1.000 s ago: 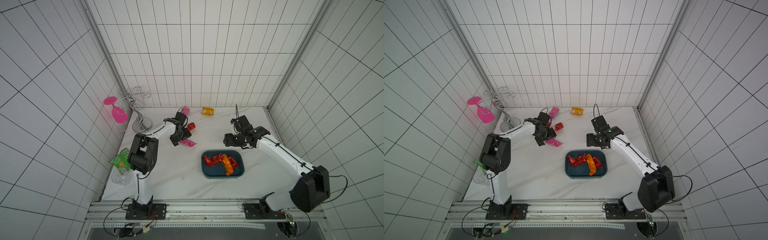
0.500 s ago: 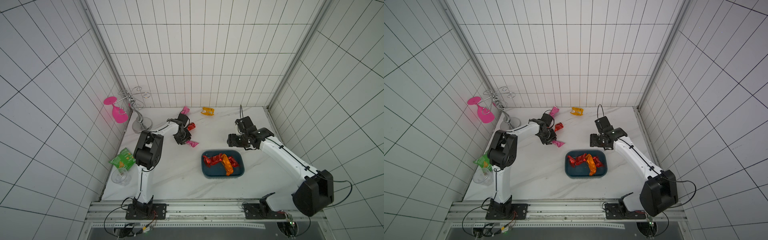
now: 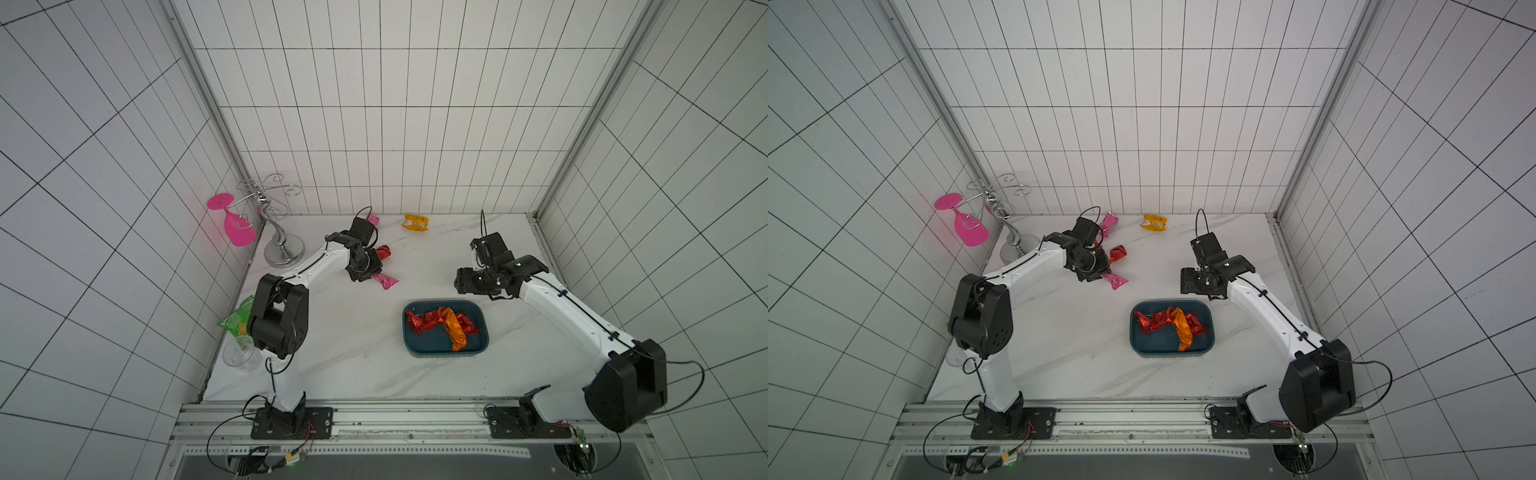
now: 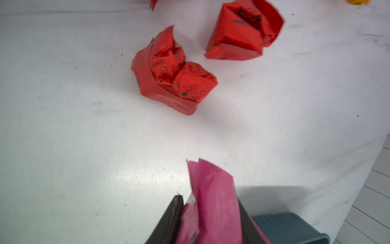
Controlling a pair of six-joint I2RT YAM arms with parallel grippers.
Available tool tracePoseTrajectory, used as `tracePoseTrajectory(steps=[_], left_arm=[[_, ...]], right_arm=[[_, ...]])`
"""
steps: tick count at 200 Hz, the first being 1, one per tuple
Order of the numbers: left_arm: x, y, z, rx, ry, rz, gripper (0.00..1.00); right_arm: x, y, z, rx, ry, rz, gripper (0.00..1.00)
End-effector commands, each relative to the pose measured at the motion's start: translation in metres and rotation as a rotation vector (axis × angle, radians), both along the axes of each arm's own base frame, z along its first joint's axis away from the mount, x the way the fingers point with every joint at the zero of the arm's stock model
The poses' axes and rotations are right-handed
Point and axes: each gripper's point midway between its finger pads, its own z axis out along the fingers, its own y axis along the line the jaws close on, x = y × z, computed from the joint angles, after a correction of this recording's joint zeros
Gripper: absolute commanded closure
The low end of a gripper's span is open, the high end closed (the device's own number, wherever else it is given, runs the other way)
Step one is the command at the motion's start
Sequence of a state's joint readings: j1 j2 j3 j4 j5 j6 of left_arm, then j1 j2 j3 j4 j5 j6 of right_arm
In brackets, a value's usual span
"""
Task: Put the tea bags into the storage box
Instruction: Pick up the tea bag from the center of the board, then place the tea bag in the storage box.
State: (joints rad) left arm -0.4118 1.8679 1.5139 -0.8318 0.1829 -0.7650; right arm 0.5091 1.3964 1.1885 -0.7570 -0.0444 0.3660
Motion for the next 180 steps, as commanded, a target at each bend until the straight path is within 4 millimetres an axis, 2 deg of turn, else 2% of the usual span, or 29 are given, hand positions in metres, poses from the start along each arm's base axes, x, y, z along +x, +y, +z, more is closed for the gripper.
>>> tracePoseTrajectory(steps=[1,46,73,92,123,155,180], left_arm=[[-0.021,-0.010,0.018,0.038,-0.053,-0.126,0.63],[-0.079,-0.047,0.045,0.093,-0.111,-0.344,0.63],[-0.111,-0.074,0.061,0.108,-0.181,-0.499,0.63],[-0.127,-0.089,0.064,0.163,-0.225,-0.610,0.63],[-0.134,-0.105,0.051,0.290,-0.263,-0.731,0.62],[-0.129,-0.107,0.024,0.490,-0.267,-0.830,0.62],[-0.129,-0.112,0.013,0.587,-0.295,-0.897,0.62]], right_arm=[[-0.007,-0.011,-0.006,-0.027,0.014,0.000,0.32],[-0.006,-0.018,-0.012,-0.003,0.038,-0.054,0.32],[-0.009,-0.032,-0.009,-0.008,0.012,-0.107,0.31],[-0.015,-0.042,-0.013,-0.004,0.014,-0.140,0.31],[-0.029,-0.051,-0.014,0.010,0.019,-0.170,0.31],[-0.041,-0.055,-0.011,0.047,0.012,-0.201,0.31],[-0.047,-0.057,-0.007,0.063,-0.005,-0.211,0.31]])
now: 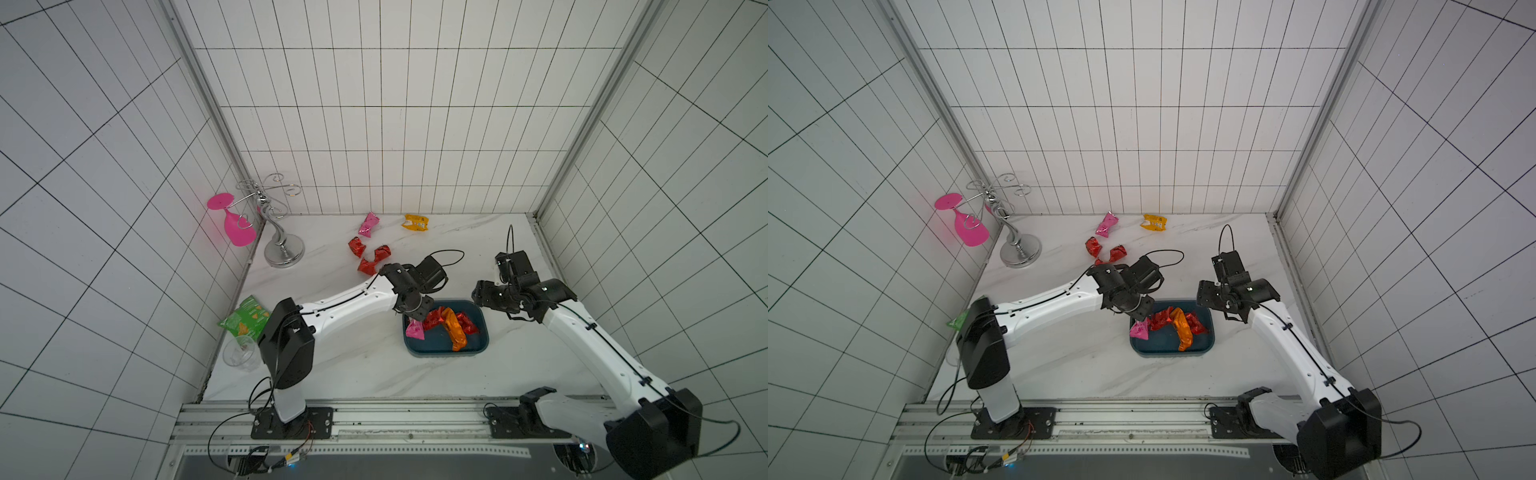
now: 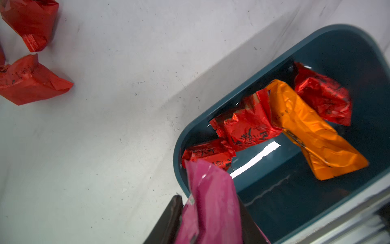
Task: Put the tea bags into the storage box
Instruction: Place the tea bag in the storage box.
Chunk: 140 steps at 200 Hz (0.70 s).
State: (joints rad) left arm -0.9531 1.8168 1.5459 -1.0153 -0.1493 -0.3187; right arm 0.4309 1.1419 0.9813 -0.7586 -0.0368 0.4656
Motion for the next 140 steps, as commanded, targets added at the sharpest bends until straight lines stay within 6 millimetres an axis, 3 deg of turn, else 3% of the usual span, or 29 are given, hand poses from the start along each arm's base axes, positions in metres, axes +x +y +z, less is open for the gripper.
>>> tracePoseTrajectory(steps=[1,33,65,89,113,140], left_arm=[[0.008,0.003,-0.002,0.126,-0.103,-0.080,0.62],[0.006,-0.014,-0.008,0.136,-0.144,-0.127,0.61],[0.001,-0.043,-0.004,0.115,-0.168,-0.177,0.60],[-0.010,-0.060,-0.009,0.121,-0.180,-0.223,0.53],[-0.003,-0.058,-0.007,0.156,-0.218,-0.188,0.43],[0.013,-0.048,0.016,0.196,-0.308,-0.152,0.37]], right_arm=[[-0.010,-0.009,-0.004,0.005,0.014,-0.043,0.31],[-0.011,-0.011,-0.002,-0.001,0.012,-0.043,0.31],[-0.011,-0.009,-0.003,0.000,0.018,-0.033,0.32],[-0.011,-0.009,-0.003,-0.004,0.018,-0.029,0.32],[-0.011,-0.011,-0.002,-0.012,0.012,-0.028,0.31],[-0.006,-0.010,-0.003,-0.024,0.005,-0.017,0.31]])
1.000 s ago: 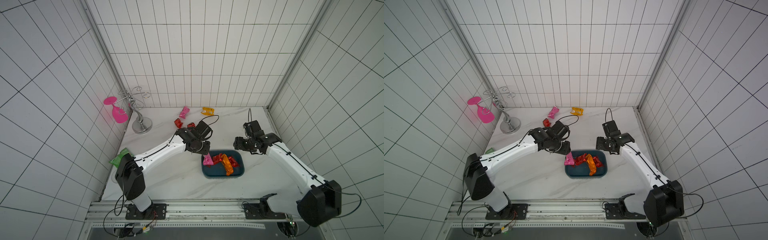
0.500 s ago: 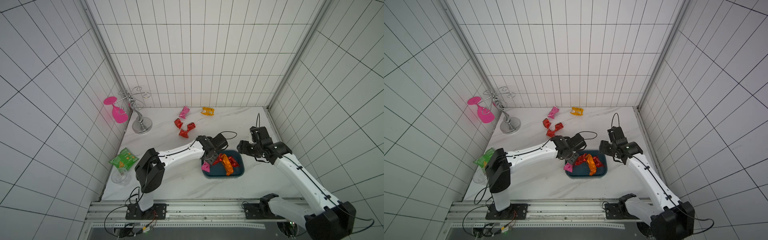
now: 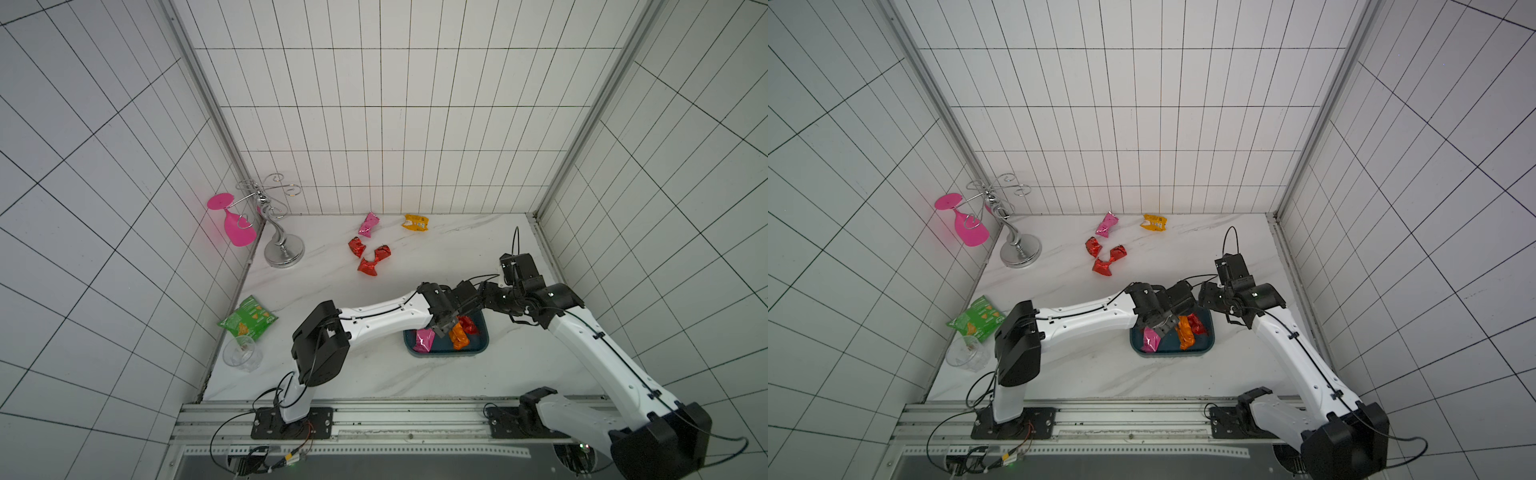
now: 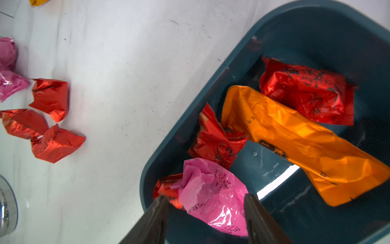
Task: Put the tea bags into the storage box
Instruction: Place the tea bag in the storage box, then pick up the tea bag from the center of the board.
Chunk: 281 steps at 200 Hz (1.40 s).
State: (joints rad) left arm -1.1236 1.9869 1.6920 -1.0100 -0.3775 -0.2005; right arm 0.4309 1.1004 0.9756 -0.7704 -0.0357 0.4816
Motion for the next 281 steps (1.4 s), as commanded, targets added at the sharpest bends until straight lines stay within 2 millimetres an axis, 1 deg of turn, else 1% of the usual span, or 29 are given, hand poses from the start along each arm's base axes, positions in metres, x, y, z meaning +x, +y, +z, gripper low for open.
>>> tracePoseTrajectory(steps=[1,16,33,52,61,79,99,113,135,153,155,157,161,174,192,207,226,240,259,281], left_arm=[[0.023,0.007,0.029,0.008,-0.124,0.046,0.37],[0.032,0.013,0.048,-0.035,-0.147,0.088,0.35],[0.046,0.026,0.068,-0.116,-0.137,0.172,0.35],[0.062,0.046,0.080,-0.187,-0.106,0.269,0.35],[0.069,0.057,0.081,-0.210,-0.091,0.313,0.35],[0.085,0.081,0.078,-0.242,-0.063,0.411,0.34],[0.103,0.111,0.069,-0.261,-0.020,0.536,0.33],[0.115,0.133,0.059,-0.288,0.034,0.633,0.32],[0.137,0.168,0.037,-0.362,0.133,0.810,0.30],[0.155,0.188,0.021,-0.422,0.188,0.926,0.28],[0.157,0.189,0.021,-0.429,0.190,0.932,0.25],[0.159,0.190,0.020,-0.434,0.192,0.942,0.20],[0.163,0.193,0.018,-0.443,0.195,0.955,0.18],[0.175,0.197,0.012,-0.461,0.193,0.983,0.18],[0.193,0.195,0.008,-0.470,0.198,0.978,0.17],[0.209,0.194,-0.001,-0.442,0.198,0.958,0.18],[0.223,0.191,-0.014,-0.393,0.218,0.915,0.18],[0.228,0.188,-0.021,-0.356,0.235,0.880,0.17],[0.235,0.196,-0.030,-0.305,0.213,0.889,0.17],[0.236,0.202,-0.041,-0.272,0.214,0.899,0.17]], right_arm=[[-0.001,-0.007,-0.010,-0.040,0.024,-0.003,0.31],[0.006,-0.002,-0.011,-0.037,0.028,0.008,0.31],[0.015,0.007,-0.009,-0.021,0.035,0.026,0.31],[0.024,0.016,-0.007,-0.006,0.046,0.048,0.32],[0.028,0.019,-0.006,-0.005,0.048,0.059,0.32],[0.036,0.023,-0.005,-0.012,0.049,0.074,0.32],[0.044,0.027,0.000,-0.022,0.041,0.093,0.32],[0.048,0.028,0.003,-0.032,0.039,0.105,0.31],[0.055,0.030,0.002,-0.054,0.046,0.124,0.31],[0.060,0.031,0.000,-0.068,0.059,0.133,0.31],[0.061,0.031,0.000,-0.069,0.058,0.134,0.31],[0.062,0.031,-0.001,-0.070,0.060,0.135,0.31],[0.062,0.032,-0.001,-0.070,0.062,0.138,0.31],[0.065,0.035,0.000,-0.062,0.066,0.147,0.31],[0.069,0.036,-0.001,-0.056,0.069,0.147,0.31],[0.071,0.037,-0.004,-0.056,0.078,0.145,0.31],[0.073,0.037,-0.009,-0.059,0.093,0.144,0.31],[0.075,0.036,-0.010,-0.056,0.095,0.144,0.31],[0.075,0.036,-0.008,-0.052,0.089,0.150,0.31],[0.078,0.033,-0.007,-0.058,0.084,0.146,0.31]])
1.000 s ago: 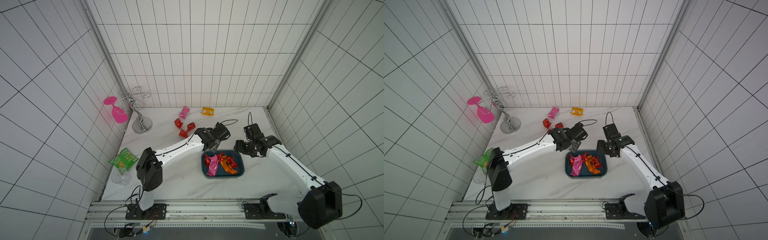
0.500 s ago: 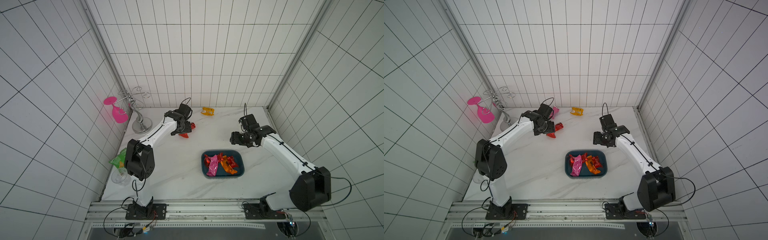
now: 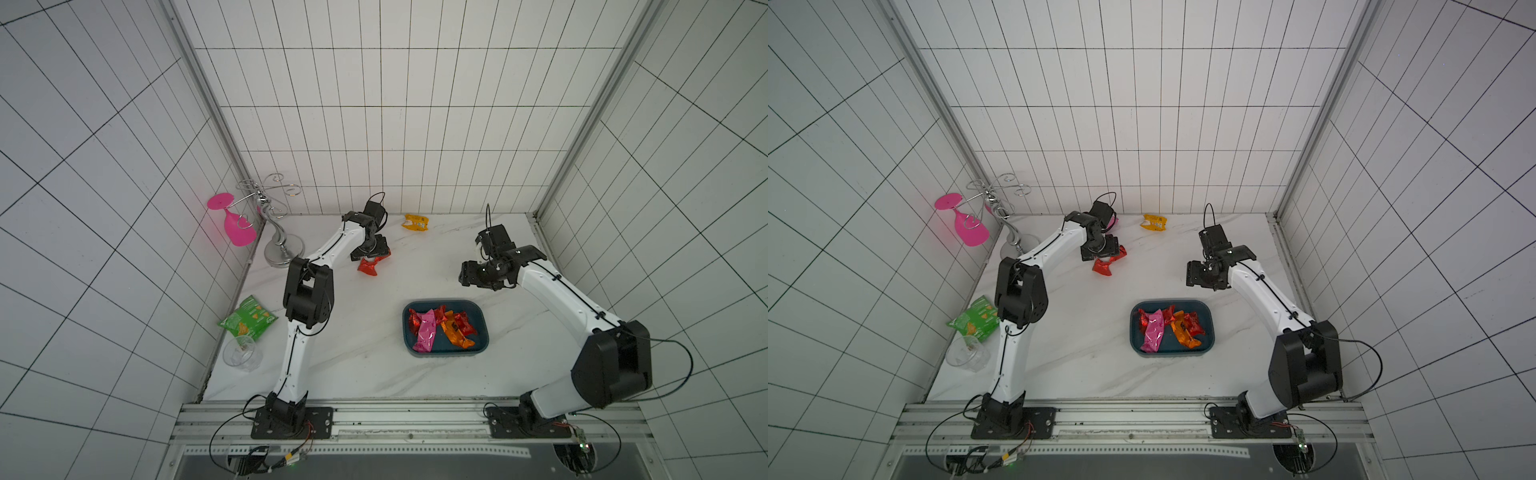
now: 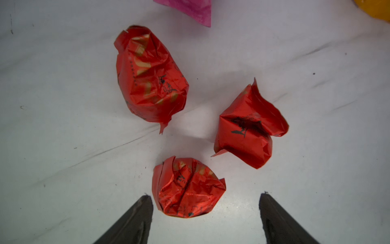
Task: Put the tea bags into the storage box
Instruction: Pick up the tea bag from the center of the board.
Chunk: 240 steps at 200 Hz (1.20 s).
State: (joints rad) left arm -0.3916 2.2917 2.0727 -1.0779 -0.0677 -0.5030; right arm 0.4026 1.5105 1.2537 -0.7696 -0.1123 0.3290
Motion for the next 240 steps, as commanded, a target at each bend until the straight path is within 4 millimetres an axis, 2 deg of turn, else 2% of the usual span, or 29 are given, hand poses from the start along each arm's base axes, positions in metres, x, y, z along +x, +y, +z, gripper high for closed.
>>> tracePoseTrajectory(steps=[1,63,110,123,145,160,196,240], left_arm=[[-0.001,0.013,-0.007,0.063,0.025,-0.017,0.17],[-0.018,0.020,-0.048,0.091,0.119,-0.015,0.19],[-0.022,0.017,-0.061,0.080,0.141,-0.028,0.24],[-0.020,0.015,-0.060,0.071,0.136,-0.030,0.30],[-0.019,0.013,-0.058,0.061,0.128,-0.033,0.51],[-0.017,0.013,-0.056,0.058,0.122,-0.036,0.60],[-0.020,0.012,-0.042,0.042,0.106,-0.038,0.64],[-0.040,0.008,0.000,0.017,0.051,-0.055,0.64]], right_arm=[[0.009,-0.002,0.013,0.004,-0.025,0.005,0.31],[0.012,-0.008,0.009,0.009,-0.011,-0.015,0.31],[0.013,-0.009,0.009,0.008,-0.010,-0.019,0.31],[0.012,-0.010,0.010,0.008,-0.012,-0.021,0.31],[0.011,-0.011,0.009,0.005,-0.010,-0.024,0.31],[0.011,-0.013,0.010,0.002,-0.009,-0.025,0.31],[0.011,-0.014,0.014,0.007,-0.017,-0.028,0.31],[0.007,-0.008,0.016,0.047,-0.006,-0.021,0.31]])
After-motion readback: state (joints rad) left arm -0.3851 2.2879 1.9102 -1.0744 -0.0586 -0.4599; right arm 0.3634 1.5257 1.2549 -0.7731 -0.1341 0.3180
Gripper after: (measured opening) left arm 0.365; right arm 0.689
